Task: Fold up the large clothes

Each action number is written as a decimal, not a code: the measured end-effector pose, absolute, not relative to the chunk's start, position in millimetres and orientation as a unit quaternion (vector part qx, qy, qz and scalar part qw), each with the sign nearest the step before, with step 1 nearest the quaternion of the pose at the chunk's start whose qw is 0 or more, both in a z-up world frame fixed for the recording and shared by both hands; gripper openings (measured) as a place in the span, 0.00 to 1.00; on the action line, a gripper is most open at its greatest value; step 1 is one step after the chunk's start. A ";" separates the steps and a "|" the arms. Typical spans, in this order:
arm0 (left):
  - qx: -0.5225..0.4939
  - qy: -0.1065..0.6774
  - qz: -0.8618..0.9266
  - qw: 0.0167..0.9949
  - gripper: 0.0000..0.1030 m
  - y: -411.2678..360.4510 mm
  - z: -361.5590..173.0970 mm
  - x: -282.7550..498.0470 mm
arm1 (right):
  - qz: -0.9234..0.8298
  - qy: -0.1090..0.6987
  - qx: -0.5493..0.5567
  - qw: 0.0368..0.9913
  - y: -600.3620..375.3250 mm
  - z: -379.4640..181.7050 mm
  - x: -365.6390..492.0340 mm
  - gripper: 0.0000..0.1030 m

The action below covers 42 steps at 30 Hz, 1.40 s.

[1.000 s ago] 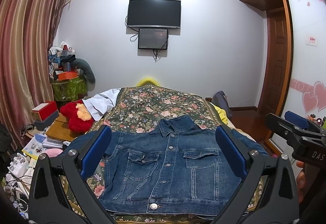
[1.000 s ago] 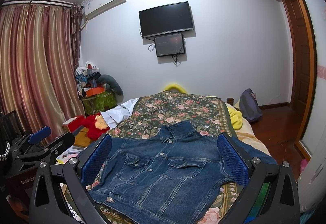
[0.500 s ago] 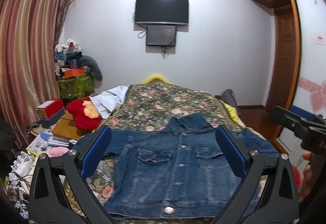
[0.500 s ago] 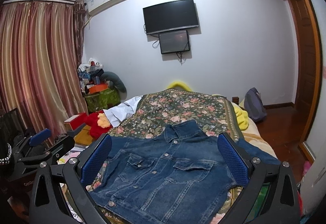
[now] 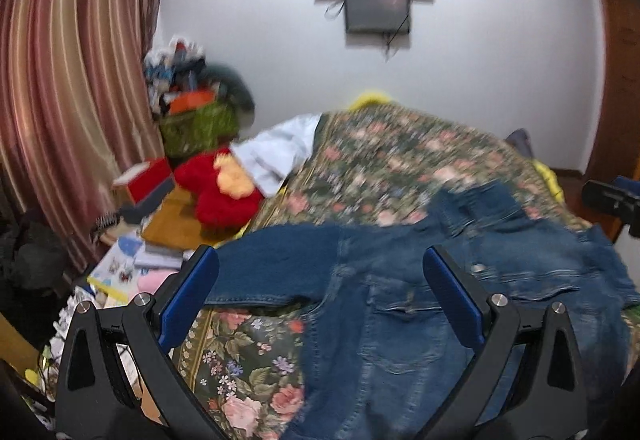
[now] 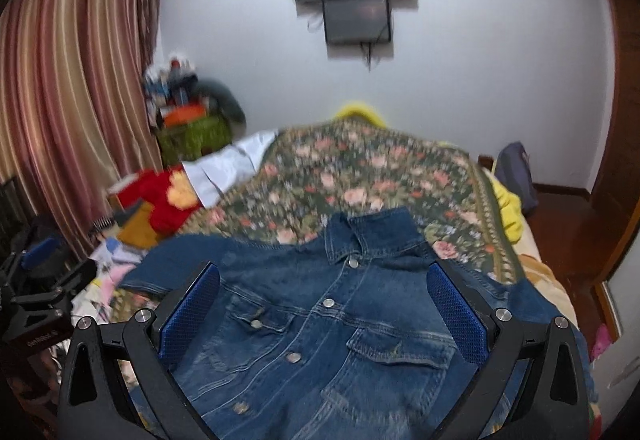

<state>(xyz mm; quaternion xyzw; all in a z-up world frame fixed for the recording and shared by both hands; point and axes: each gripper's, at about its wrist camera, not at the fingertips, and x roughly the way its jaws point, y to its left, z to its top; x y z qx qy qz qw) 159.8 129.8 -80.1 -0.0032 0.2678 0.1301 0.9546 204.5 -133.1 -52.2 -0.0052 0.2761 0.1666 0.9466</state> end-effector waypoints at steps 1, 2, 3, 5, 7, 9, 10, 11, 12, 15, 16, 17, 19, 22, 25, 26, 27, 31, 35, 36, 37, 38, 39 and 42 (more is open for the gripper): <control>-0.013 0.282 0.140 0.949 1.00 141.2 -89.5 171.2 | 0.165 0.291 -0.008 0.942 -127.5 -58.7 221.9 1.00; -0.026 0.294 0.145 0.944 1.00 152.6 -98.5 180.6 | 0.168 0.304 -0.006 0.938 -123.2 -64.7 237.4 1.00; -0.037 0.306 0.144 0.940 1.00 160.8 -106.0 186.3 | 0.170 0.315 -0.005 0.934 -120.7 -70.6 251.0 1.00; -0.075 0.344 0.140 0.925 1.00 184.7 -127.9 205.1 | 0.170 0.346 -0.008 0.923 -111.6 -88.3 282.7 1.00; -0.108 0.370 0.146 0.911 1.00 203.6 -147.9 217.6 | 0.156 0.373 -0.016 0.914 -103.4 -105.0 307.3 1.00; -0.141 0.396 0.148 0.895 1.00 222.6 -167.9 227.9 | 0.145 0.391 -0.023 0.909 -95.7 -122.4 326.5 1.00; -0.158 0.407 0.147 0.888 1.00 231.7 -177.5 232.2 | 0.142 0.401 -0.030 0.904 -91.7 -132.8 338.0 1.00; -0.178 0.417 0.147 0.879 1.00 240.7 -187.9 236.6 | 0.141 0.412 -0.037 0.900 -88.8 -142.5 348.9 1.00; -0.197 0.427 0.148 0.870 1.00 250.0 -197.7 241.2 | 0.140 0.419 -0.041 0.896 -87.2 -149.4 353.5 1.00; -0.253 0.449 0.150 0.844 1.00 270.8 -222.1 249.8 | 0.151 0.450 -0.055 0.879 -78.2 -174.4 373.1 1.00; -0.269 0.451 0.149 0.838 0.99 275.8 -227.3 250.6 | 0.153 0.459 -0.060 0.873 -74.7 -183.3 380.3 1.00; -0.283 0.454 0.150 0.831 0.96 281.1 -233.7 252.7 | 0.156 0.467 -0.064 0.868 -71.7 -190.8 385.8 1.00; -0.301 0.459 0.149 0.823 0.93 288.9 -243.6 259.3 | 0.170 0.490 -0.071 0.852 -63.8 -204.8 395.5 1.00; -0.313 0.453 0.153 0.821 0.93 296.9 -250.9 267.2 | 0.197 0.522 -0.067 0.827 -54.4 -222.2 405.2 1.00; -0.304 0.437 0.168 0.830 0.85 302.3 -248.8 273.9 | 0.221 0.551 -0.060 0.803 -46.8 -238.6 409.2 1.00; -0.290 0.435 0.181 0.833 0.75 302.1 -246.3 277.4 | 0.228 0.557 -0.058 0.796 -44.9 -242.4 408.5 1.00; -0.275 0.436 0.193 0.835 0.62 304.1 -245.3 281.2 | 0.234 0.563 -0.054 0.790 -43.3 -245.9 407.2 1.00; -0.187 0.442 0.245 0.842 0.29 297.3 -232.6 294.2 | 0.242 0.570 -0.045 0.784 -43.8 -248.9 403.0 1.00; -0.123 0.409 0.261 0.866 0.15 279.0 -202.0 297.3 | 0.245 0.558 -0.030 0.792 -55.1 -230.5 399.0 1.00; -0.101 0.396 0.259 0.875 0.15 268.9 -190.0 300.1 | 0.245 0.552 -0.028 0.796 -58.7 -224.3 397.2 1.00; -0.084 0.383 0.252 0.885 0.14 259.1 -178.8 303.5 | 0.246 0.545 -0.025 0.801 -63.4 -216.9 394.1 1.00; -0.069 0.372 0.246 0.892 0.13 248.8 -168.2 306.6 | 0.247 0.540 -0.023 0.804 -67.8 -210.6 391.6 1.00; -0.050 0.357 0.235 0.903 0.12 233.4 -155.1 310.4 | 0.247 0.534 -0.022 0.808 -73.2 -203.3 388.3 1.00; -0.011 0.338 0.201 0.919 0.12 192.7 -135.6 323.4 | 0.240 0.515 -0.019 0.823 -95.2 -182.0 375.0 1.00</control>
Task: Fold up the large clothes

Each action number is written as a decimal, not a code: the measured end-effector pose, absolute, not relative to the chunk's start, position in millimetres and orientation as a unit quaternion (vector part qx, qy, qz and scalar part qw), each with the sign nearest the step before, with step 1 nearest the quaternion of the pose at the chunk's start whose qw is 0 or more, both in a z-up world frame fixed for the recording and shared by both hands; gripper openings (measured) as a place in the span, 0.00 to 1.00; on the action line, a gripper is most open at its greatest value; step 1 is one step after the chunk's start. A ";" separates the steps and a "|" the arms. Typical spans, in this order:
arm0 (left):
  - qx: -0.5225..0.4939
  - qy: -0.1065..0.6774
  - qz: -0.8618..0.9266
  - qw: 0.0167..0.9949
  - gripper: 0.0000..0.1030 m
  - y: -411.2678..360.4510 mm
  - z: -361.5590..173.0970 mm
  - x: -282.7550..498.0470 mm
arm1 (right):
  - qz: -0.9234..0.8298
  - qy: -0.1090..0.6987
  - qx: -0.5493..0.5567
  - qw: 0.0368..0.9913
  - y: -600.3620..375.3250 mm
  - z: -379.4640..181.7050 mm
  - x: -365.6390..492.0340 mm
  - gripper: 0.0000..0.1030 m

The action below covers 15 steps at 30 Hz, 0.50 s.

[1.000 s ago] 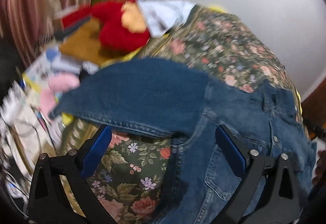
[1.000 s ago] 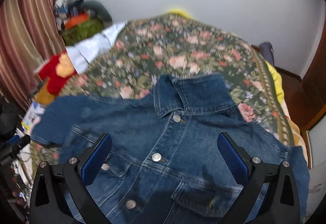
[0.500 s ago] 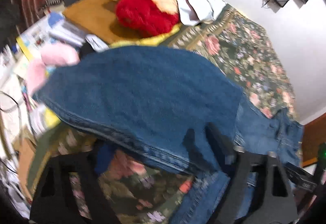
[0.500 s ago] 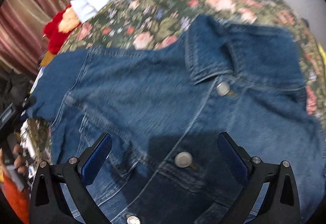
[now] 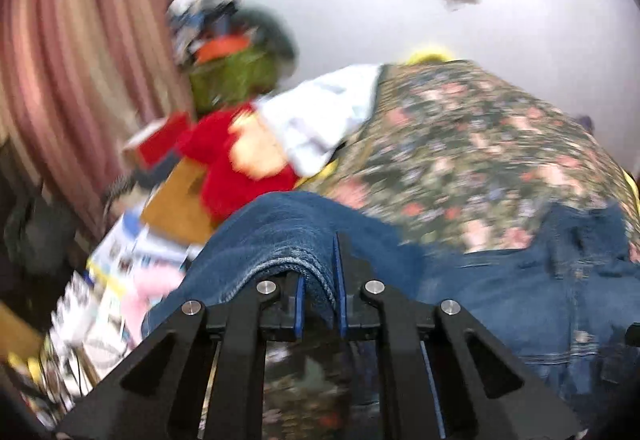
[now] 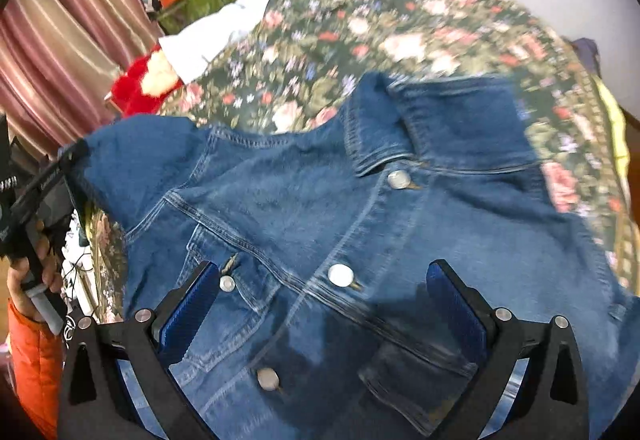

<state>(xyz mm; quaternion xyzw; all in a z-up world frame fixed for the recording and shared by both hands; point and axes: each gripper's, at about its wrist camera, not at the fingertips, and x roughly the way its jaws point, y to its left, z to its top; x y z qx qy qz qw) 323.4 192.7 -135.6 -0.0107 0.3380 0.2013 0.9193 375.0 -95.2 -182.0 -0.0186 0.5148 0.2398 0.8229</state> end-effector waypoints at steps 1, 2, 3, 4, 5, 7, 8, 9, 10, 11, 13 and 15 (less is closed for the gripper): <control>-0.006 0.340 0.187 0.922 0.12 181.3 -134.3 329.7 | 0.236 0.508 -0.018 0.828 -104.1 -174.1 369.6 1.00; -0.006 0.347 0.166 0.923 0.12 169.0 -137.0 336.4 | 0.233 0.503 -0.019 0.832 -112.1 -167.2 365.1 1.00; -0.009 0.355 0.152 0.922 0.12 160.8 -140.9 342.3 | 0.229 0.497 -0.020 0.836 -119.6 -161.3 360.8 1.00; -0.015 0.369 0.137 0.919 0.12 153.0 -149.3 348.5 | 0.226 0.494 -0.020 0.839 -125.7 -157.2 358.4 1.00; -0.020 0.385 0.127 0.914 0.12 146.2 -160.0 354.4 | 0.222 0.489 -0.022 0.843 -133.6 -151.9 353.6 1.00; -0.033 0.420 0.116 0.899 0.12 137.4 -185.0 362.9 | 0.214 0.481 -0.024 0.850 -148.8 -144.8 346.2 1.00; -0.038 0.434 0.111 0.893 0.12 133.6 -194.5 365.4 | 0.209 0.478 -0.023 0.853 -157.9 -140.0 341.0 1.00; -0.046 0.456 0.101 0.883 0.12 131.1 -209.8 368.2 | 0.206 0.476 -0.021 0.855 -164.6 -137.9 337.6 1.00; -0.046 0.466 0.100 0.878 0.12 128.9 -219.0 370.6 | 0.204 0.474 -0.017 0.856 -172.3 -135.0 333.4 1.00; -0.043 0.480 0.101 0.871 0.13 127.1 -230.5 371.1 | 0.201 0.473 -0.014 0.858 -179.4 -131.9 329.6 1.00; -0.042 0.496 0.094 0.862 0.19 121.0 -243.0 367.3 | 0.197 0.471 -0.008 0.860 -192.5 -127.4 322.7 1.00; -0.046 0.501 0.079 0.860 0.31 117.5 -247.5 357.4 | 0.194 0.470 -0.002 0.861 -201.2 -124.3 317.6 1.00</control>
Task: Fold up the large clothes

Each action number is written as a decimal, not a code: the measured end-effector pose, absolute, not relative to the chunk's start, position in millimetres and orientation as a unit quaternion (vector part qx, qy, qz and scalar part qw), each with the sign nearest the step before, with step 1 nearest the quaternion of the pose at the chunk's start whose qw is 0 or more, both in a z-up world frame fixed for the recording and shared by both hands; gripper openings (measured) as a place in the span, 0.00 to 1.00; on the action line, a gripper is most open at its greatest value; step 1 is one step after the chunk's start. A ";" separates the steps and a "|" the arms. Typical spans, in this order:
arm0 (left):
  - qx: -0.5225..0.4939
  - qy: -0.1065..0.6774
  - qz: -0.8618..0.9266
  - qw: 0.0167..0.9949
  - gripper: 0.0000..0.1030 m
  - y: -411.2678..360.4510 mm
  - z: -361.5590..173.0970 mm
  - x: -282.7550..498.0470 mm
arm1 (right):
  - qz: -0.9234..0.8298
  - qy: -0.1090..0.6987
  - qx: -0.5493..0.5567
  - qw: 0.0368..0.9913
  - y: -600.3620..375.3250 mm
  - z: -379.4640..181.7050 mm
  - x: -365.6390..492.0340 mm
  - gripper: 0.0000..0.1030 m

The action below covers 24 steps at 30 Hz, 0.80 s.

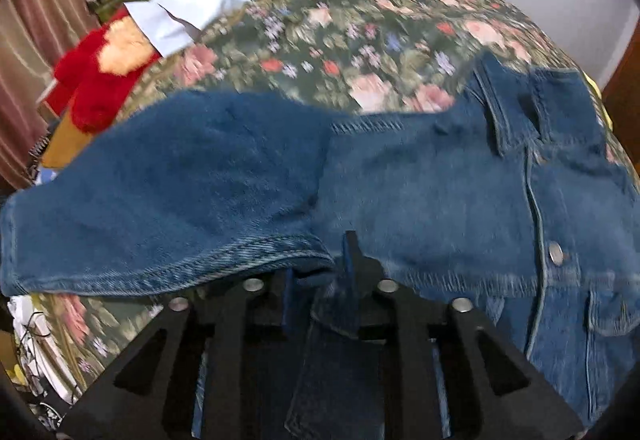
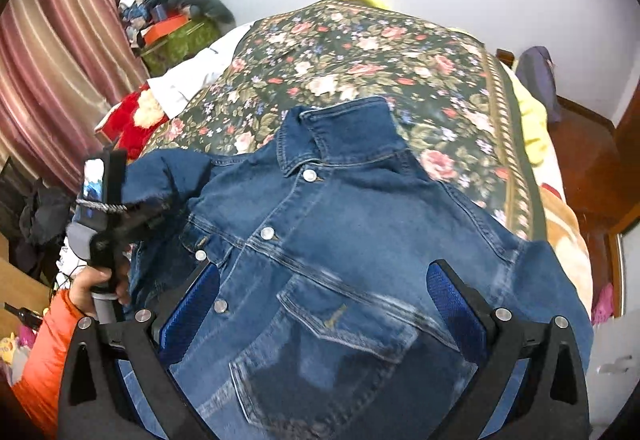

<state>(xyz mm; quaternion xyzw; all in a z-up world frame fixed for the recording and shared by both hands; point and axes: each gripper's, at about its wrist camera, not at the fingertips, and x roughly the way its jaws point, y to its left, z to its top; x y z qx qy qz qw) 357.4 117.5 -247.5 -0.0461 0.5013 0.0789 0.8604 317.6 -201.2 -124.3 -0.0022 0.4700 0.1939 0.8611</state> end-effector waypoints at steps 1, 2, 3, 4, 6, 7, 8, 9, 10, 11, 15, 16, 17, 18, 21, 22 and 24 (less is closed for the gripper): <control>-0.048 0.502 0.070 0.860 0.36 116.2 -245.6 351.2 | 0.192 0.469 0.001 0.862 -204.5 -123.0 315.7 1.00; -0.050 0.502 0.061 0.862 0.46 115.6 -242.5 346.2 | 0.191 0.468 0.003 0.863 -206.0 -122.4 313.9 1.00; -0.052 0.498 0.053 0.864 0.59 115.6 -237.4 338.9 | 0.191 0.468 0.006 0.863 -207.6 -121.6 313.0 1.00; -0.051 0.492 0.050 0.867 0.66 116.6 -231.0 330.3 | 0.192 0.468 0.008 0.863 -208.4 -122.0 312.7 1.00; -0.055 0.471 0.052 0.879 0.77 121.4 -216.3 311.1 | 0.196 0.469 0.016 0.861 -206.1 -122.0 314.9 1.00; -0.064 0.463 0.052 0.883 0.78 126.0 -211.4 303.2 | 0.199 0.469 0.019 0.861 -203.2 -122.2 316.1 1.00; -0.079 0.457 0.052 0.884 0.79 134.1 -207.5 295.4 | 0.201 0.469 0.019 0.860 -199.7 -123.0 316.3 1.00; -0.102 0.453 0.054 0.884 0.79 147.5 -204.5 287.6 | 0.204 0.469 0.019 0.859 -195.2 -124.1 317.3 1.00; -0.120 0.449 0.059 0.883 0.79 159.1 -203.7 281.2 | 0.207 0.470 0.019 0.858 -190.3 -125.1 318.5 1.00; -0.142 0.443 0.072 0.882 0.79 176.9 -203.1 271.8 | 0.212 0.471 0.018 0.856 -183.9 -126.5 320.2 1.00; -0.205 0.428 0.124 0.871 0.79 234.2 -210.1 253.2 | 0.226 0.476 0.005 0.850 -160.1 -131.8 323.6 1.00; -0.221 0.427 0.134 0.867 0.79 248.0 -213.3 249.8 | 0.231 0.476 0.000 0.848 -152.9 -132.7 324.2 1.00; -0.238 0.425 0.146 0.861 0.79 261.7 -217.6 246.9 | 0.235 0.476 -0.006 0.847 -146.6 -133.7 324.8 1.00; -0.255 0.419 0.158 0.857 0.78 274.5 -221.4 244.2 | 0.238 0.476 -0.010 0.846 -141.4 -134.7 325.0 1.00; -0.295 0.399 0.187 0.848 0.67 304.4 -232.8 242.2 | 0.246 0.476 -0.023 0.844 -124.3 -138.6 326.2 1.00; -0.312 0.397 0.188 0.843 0.64 312.7 -236.9 243.4 | 0.247 0.478 -0.024 0.842 -120.1 -140.1 326.9 1.00; -0.333 0.390 0.196 0.836 0.46 325.0 -244.6 247.9 | 0.249 0.483 -0.022 0.839 -114.4 -143.5 329.3 1.00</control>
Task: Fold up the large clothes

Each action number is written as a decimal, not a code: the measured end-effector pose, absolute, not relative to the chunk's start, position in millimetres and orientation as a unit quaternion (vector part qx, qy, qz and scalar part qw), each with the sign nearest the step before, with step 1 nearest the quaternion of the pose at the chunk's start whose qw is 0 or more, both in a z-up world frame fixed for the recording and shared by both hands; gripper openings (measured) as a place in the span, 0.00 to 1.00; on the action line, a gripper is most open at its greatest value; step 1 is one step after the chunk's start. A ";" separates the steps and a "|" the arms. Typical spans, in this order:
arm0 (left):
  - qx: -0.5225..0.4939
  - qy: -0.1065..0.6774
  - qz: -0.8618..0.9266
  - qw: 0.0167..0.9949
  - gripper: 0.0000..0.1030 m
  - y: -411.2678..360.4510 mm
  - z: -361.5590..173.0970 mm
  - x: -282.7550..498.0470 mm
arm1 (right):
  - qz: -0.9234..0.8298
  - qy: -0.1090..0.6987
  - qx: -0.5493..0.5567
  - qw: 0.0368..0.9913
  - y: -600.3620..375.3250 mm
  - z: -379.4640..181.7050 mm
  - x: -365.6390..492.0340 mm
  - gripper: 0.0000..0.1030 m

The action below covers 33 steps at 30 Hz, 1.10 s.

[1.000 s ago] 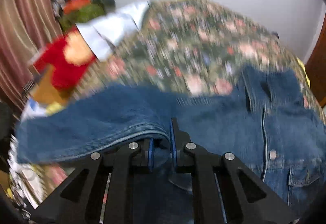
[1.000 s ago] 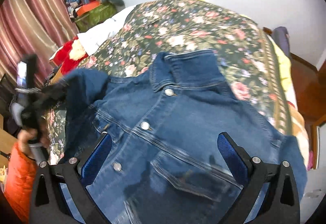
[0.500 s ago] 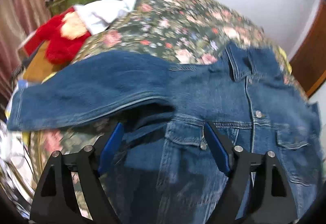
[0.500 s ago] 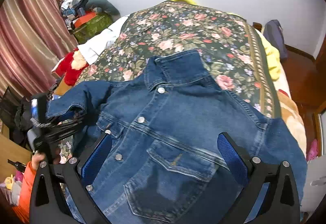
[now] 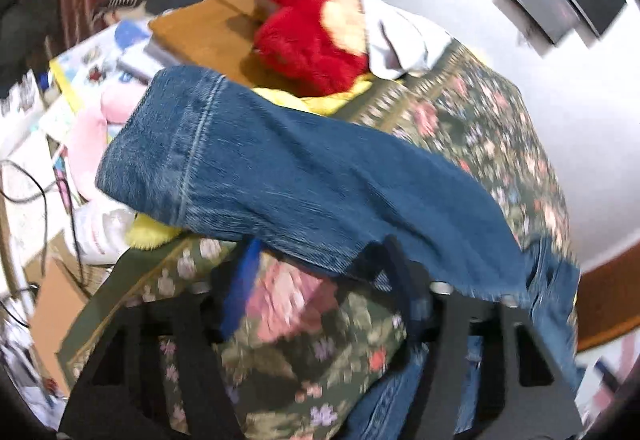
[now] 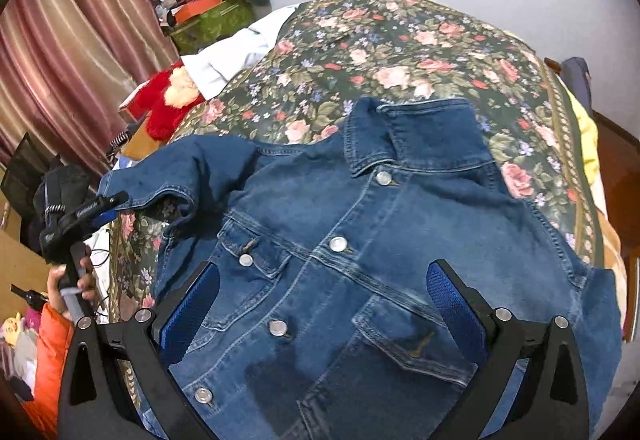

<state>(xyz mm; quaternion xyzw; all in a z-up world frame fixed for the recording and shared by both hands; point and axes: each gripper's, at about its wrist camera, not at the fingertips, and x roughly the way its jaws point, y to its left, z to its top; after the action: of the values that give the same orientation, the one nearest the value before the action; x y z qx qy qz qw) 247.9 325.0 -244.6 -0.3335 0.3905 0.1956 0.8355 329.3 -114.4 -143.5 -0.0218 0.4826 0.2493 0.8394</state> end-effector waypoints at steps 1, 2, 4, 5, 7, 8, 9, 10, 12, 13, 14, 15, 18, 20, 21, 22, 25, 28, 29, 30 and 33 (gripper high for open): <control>-0.334 0.389 0.207 0.834 0.41 327.6 -246.6 251.2 | 0.249 0.486 -0.019 0.837 -111.5 -146.1 330.6 1.00; -0.321 0.389 0.222 0.834 0.28 327.6 -246.7 255.4 | 0.249 0.490 -0.017 0.835 -110.1 -148.5 331.8 1.00; -0.283 0.390 0.244 0.842 0.21 322.9 -242.7 261.9 | 0.247 0.496 -0.014 0.832 -109.0 -152.9 333.6 1.00; -0.265 0.386 0.252 0.847 0.16 320.1 -239.0 263.2 | 0.245 0.498 -0.014 0.832 -109.2 -155.2 334.7 1.00; -0.207 0.381 0.270 0.860 0.12 306.5 -226.6 270.7 | 0.239 0.501 -0.013 0.831 -111.4 -158.9 336.7 1.00; -0.182 0.379 0.277 0.864 0.11 301.7 -220.7 274.0 | 0.237 0.503 -0.012 0.831 -113.1 -160.3 337.4 1.00; -0.151 0.372 0.283 0.871 0.10 293.1 -210.4 278.0 | 0.235 0.504 -0.009 0.831 -115.6 -161.1 338.5 1.00; -0.130 0.362 0.283 0.878 0.10 286.1 -199.3 280.6 | 0.233 0.505 -0.005 0.831 -118.9 -161.5 339.5 1.00; -0.098 0.337 0.270 0.896 0.10 268.4 -174.3 284.5 | 0.230 0.505 0.004 0.832 -125.7 -160.5 339.9 1.00; -0.084 0.324 0.261 0.905 0.10 258.5 -160.7 287.4 | 0.229 0.504 0.011 0.833 -130.4 -159.3 339.9 1.00; -0.071 0.312 0.251 0.914 0.10 247.5 -147.0 289.0 | 0.228 0.501 0.016 0.834 -134.8 -157.8 339.7 1.00; -0.058 0.297 0.237 0.923 0.10 233.5 -131.0 292.1 | 0.227 0.499 0.021 0.836 -138.8 -156.2 339.5 1.00; -0.031 0.263 0.191 0.945 0.10 190.9 -93.6 301.1 | 0.224 0.491 0.036 0.841 -152.6 -150.7 337.6 1.00; -0.018 0.248 0.141 0.958 0.10 155.7 -73.5 306.9 | 0.222 0.485 0.045 0.845 -164.5 -146.7 334.4 1.00; -0.012 0.245 0.124 0.962 0.10 141.1 -68.5 308.5 | 0.221 0.483 0.047 0.846 -169.2 -145.5 333.0 1.00; -0.003 0.243 0.099 0.965 0.10 121.5 -63.6 311.4 | 0.220 0.480 0.050 0.847 -175.3 -144.1 331.5 1.00; 0.013 0.259 0.022 0.966 0.10 66.0 -66.8 321.3 | 0.213 0.472 0.056 0.853 -196.7 -140.1 325.3 1.00; 0.026 0.298 -0.037 0.954 0.10 16.4 -90.4 332.3 | 0.205 0.470 0.065 0.856 -219.5 -138.0 320.7 1.00; 0.030 0.320 -0.059 0.945 0.10 -2.4 -105.7 337.4 | 0.202 0.471 0.069 0.856 -227.2 -137.0 319.2 1.00; 0.030 0.339 -0.075 0.938 0.10 -14.6 -116.1 340.4 | 0.199 0.470 0.072 0.857 -234.2 -136.4 317.3 1.00; 0.025 0.418 -0.128 0.899 0.10 -52.7 -162.6 350.4 | 0.189 0.469 0.078 0.859 -253.3 -134.8 312.3 1.00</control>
<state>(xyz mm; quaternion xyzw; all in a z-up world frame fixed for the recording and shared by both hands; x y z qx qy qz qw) 350.4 -52.7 -162.6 0.0247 0.4182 -0.1284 0.8989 312.3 -253.3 -134.8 0.0776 0.4694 0.1893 0.8590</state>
